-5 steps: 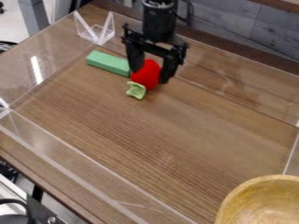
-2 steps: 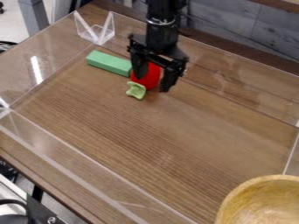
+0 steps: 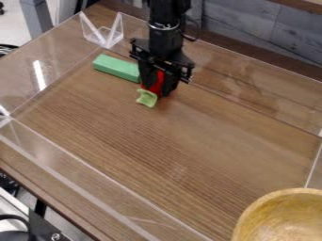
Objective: Move the red fruit to the right
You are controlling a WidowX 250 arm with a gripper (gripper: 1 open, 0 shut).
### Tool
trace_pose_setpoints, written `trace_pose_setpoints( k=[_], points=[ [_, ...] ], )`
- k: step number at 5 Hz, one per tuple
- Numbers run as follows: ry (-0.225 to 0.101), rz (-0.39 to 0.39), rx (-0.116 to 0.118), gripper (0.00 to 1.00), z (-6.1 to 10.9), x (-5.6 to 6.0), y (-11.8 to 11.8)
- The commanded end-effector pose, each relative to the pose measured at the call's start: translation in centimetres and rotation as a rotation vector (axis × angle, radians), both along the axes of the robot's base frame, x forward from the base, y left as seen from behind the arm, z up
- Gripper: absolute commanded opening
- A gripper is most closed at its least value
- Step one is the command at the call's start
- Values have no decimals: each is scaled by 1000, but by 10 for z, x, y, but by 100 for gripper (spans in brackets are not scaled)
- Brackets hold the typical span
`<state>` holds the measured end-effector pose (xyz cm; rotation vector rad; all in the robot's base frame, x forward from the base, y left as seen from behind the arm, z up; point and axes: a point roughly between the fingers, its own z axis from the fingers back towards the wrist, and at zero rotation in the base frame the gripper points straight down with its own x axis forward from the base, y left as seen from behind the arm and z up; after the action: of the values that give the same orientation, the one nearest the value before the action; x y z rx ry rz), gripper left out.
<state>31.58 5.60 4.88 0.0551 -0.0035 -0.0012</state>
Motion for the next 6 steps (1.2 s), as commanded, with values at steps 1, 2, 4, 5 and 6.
trace_pose_setpoints(
  k=[1, 2, 4, 5, 6],
  points=[
    [-61, 37, -11, 100, 8, 2, 3],
    [-68, 45, -10, 100, -1, 5, 4],
    [-80, 47, -6, 100, -4, 14, -2],
    [-85, 97, -2, 100, 1, 22, 1],
    [-90, 149, 0, 100, 5, 28, 5]
  ],
)
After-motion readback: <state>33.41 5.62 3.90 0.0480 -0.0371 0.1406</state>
